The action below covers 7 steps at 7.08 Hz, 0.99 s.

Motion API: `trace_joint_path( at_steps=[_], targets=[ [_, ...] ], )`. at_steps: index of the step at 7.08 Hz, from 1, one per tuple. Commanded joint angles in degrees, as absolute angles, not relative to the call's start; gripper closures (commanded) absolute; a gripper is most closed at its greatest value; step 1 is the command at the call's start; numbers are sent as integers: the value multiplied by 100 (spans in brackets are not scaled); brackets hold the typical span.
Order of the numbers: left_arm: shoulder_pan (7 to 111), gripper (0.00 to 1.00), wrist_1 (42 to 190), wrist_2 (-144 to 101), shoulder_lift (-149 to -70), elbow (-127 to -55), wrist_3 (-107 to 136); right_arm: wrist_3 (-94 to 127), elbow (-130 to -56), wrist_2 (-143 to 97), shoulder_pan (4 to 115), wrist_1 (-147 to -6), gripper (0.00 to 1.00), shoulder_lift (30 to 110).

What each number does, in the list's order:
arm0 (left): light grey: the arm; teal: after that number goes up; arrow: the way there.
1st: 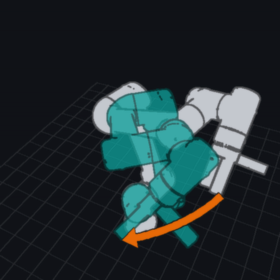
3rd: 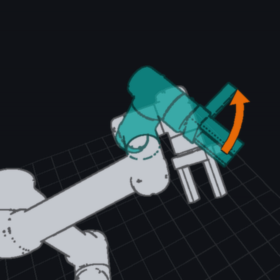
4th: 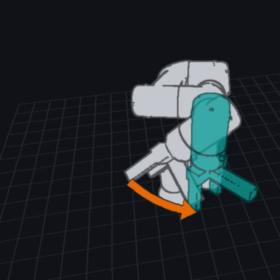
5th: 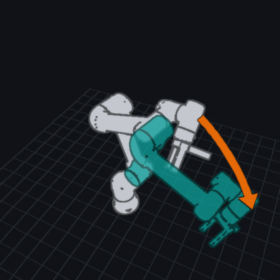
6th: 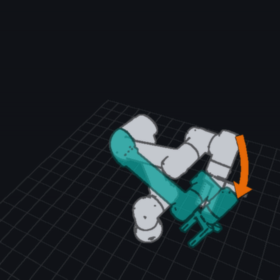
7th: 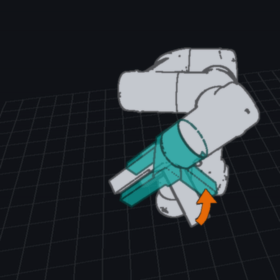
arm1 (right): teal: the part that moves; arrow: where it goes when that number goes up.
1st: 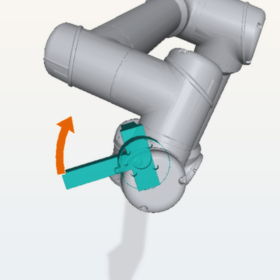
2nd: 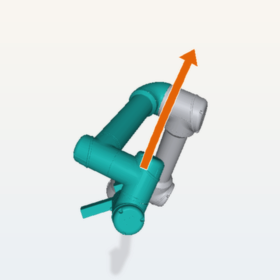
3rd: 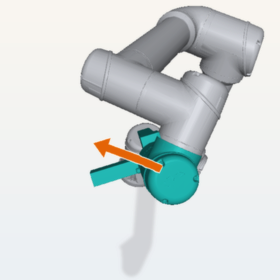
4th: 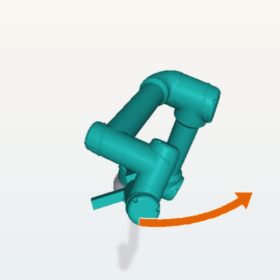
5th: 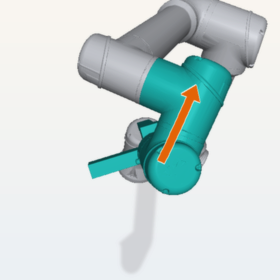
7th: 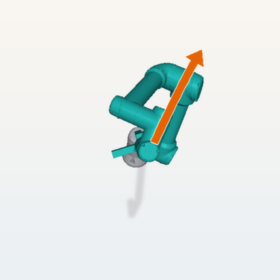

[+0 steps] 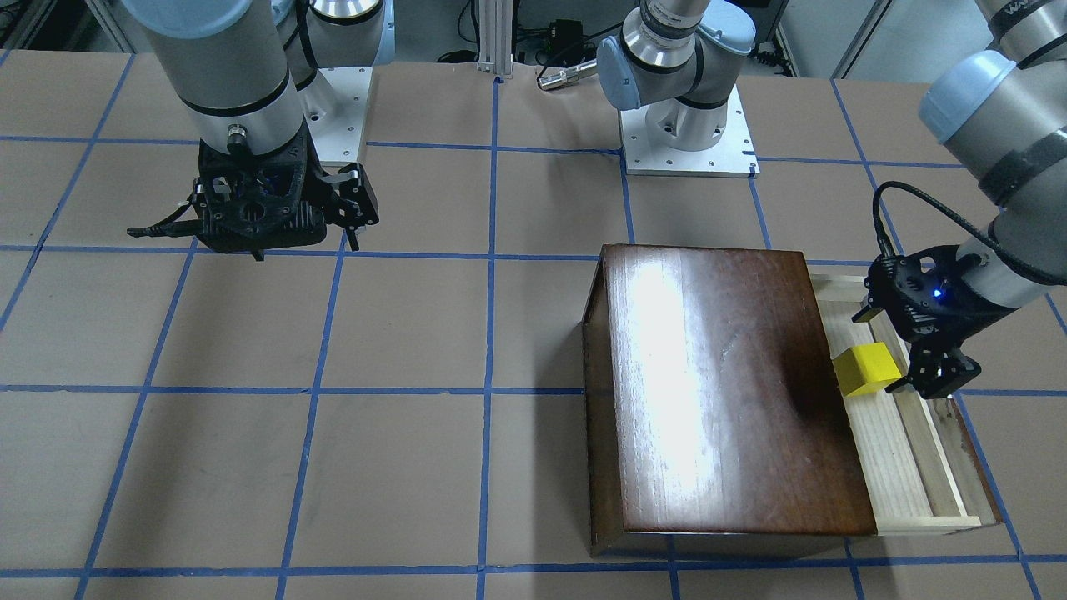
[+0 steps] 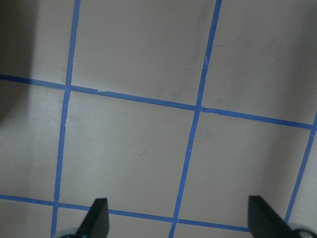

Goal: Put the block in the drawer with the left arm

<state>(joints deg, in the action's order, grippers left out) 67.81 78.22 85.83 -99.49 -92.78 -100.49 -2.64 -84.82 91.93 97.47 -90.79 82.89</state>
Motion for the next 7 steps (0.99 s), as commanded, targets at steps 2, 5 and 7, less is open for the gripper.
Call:
trace_joint_path(
  at_steps=[2, 5, 7],
  targets=[
    [6925, 0, 8821, 8604, -8941, -9281, -8337, -272, -8481, 9193, 9747, -9079, 0, 8288],
    [7626, 0, 9009, 8648, -8684, -9308, -5190, -264, -8481, 9185, 9747, -9079, 0, 8288],
    [8241, 0, 8851, 8657, -8780, -9185, -3154, -272, -8481, 9193, 9747, -9079, 0, 8288]
  ],
)
